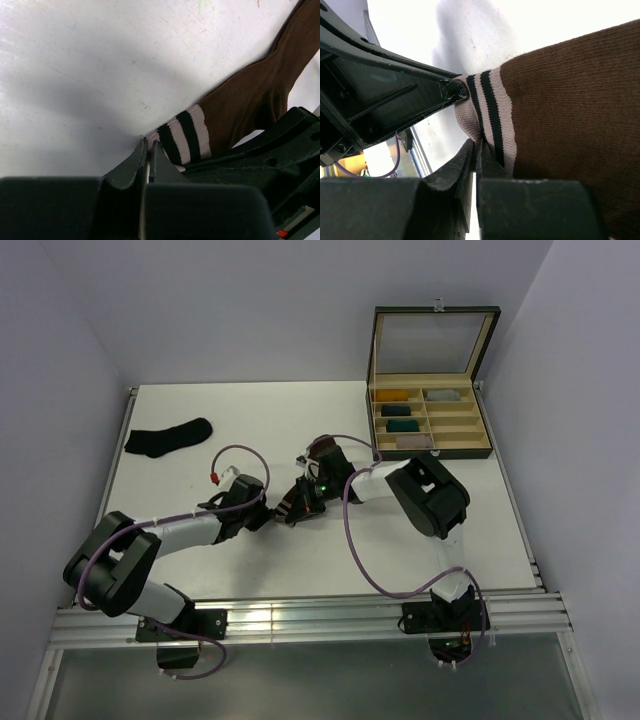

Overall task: Roll the socks
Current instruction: Roll the sock at the center of the board.

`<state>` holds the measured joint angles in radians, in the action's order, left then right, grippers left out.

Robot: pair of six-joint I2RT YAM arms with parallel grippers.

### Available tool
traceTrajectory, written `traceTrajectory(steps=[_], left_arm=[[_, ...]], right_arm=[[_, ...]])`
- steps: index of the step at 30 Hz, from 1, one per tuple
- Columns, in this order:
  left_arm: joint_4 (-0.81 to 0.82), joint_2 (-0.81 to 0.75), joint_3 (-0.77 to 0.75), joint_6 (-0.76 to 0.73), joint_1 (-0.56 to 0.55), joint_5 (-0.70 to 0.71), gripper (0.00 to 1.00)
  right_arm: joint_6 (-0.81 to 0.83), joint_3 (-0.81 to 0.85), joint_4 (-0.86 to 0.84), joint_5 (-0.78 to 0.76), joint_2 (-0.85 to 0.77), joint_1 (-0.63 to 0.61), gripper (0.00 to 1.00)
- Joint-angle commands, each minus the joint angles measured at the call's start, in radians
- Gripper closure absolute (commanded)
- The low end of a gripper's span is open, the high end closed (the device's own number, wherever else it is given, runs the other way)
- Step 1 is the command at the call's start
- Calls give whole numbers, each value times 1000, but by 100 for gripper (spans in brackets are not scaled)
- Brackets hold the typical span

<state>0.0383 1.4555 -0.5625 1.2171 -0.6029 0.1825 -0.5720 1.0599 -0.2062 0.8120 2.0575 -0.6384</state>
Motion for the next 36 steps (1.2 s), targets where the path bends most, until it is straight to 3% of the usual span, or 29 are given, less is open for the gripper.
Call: traceTrajectory(steps=[1, 8, 11, 26, 36], left_arm=[[-121, -15, -48, -28, -5, 38, 99], [-184, 11, -109, -47, -6, 17, 100], [-210, 26, -126, -39, -6, 5, 100], [-285, 57, -204, -53, 6, -21, 100], [-301, 88, -244, -100, 34, -58, 100]], right_arm=[[69, -8, 80, -92, -40, 0, 91], [167, -64, 68, -217, -172, -44, 56], [224, -86, 67, -296, -226, -70, 50], [457, -242, -143, -681, -381, -257, 47], [547, -299, -291, -867, -361, -362, 47]])
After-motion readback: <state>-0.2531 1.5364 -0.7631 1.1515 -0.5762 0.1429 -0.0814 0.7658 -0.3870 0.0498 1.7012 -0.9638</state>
